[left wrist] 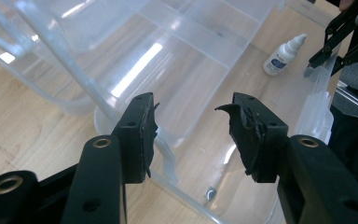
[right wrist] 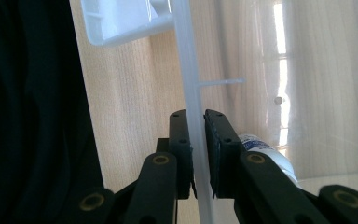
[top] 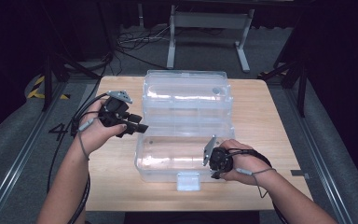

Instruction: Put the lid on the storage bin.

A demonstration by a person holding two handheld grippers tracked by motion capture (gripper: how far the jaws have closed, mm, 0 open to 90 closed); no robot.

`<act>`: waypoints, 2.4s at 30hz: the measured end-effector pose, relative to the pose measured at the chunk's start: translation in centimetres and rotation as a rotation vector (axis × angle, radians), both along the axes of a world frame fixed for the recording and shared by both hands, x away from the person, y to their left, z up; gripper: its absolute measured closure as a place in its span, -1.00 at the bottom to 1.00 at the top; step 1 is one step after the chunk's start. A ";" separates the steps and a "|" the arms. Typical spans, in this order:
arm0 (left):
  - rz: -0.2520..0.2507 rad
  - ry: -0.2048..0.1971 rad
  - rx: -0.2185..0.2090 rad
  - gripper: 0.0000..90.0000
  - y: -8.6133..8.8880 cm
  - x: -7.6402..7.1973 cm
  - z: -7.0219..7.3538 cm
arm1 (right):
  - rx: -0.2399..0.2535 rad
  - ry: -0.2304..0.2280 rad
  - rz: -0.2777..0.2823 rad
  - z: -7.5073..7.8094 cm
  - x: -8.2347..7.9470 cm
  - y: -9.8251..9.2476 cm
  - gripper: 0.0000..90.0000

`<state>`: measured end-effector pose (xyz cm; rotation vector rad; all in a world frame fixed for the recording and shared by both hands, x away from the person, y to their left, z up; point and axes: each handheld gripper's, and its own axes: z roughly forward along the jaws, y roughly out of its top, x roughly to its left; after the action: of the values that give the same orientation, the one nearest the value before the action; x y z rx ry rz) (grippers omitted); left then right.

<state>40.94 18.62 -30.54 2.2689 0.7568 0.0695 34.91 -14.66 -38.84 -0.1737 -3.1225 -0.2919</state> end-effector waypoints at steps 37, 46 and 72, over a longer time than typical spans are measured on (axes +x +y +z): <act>-0.101 -0.072 0.036 0.05 -8.0 7.5 2.6 | 0.026 -0.005 -0.025 -0.1 -0.1 -0.3 0.83; -0.119 -0.053 0.063 0.03 -10.1 8.5 1.6 | 0.028 -0.006 -0.024 -0.1 -0.1 -0.4 0.82; -0.206 -0.042 0.116 0.78 -12.8 8.4 0.9 | 0.047 0.000 -0.030 -0.2 -0.1 -0.5 0.82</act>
<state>49.31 5.83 -29.60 2.4350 0.5051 0.0652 34.78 -15.20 -39.01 -0.2211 -3.1124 -0.3650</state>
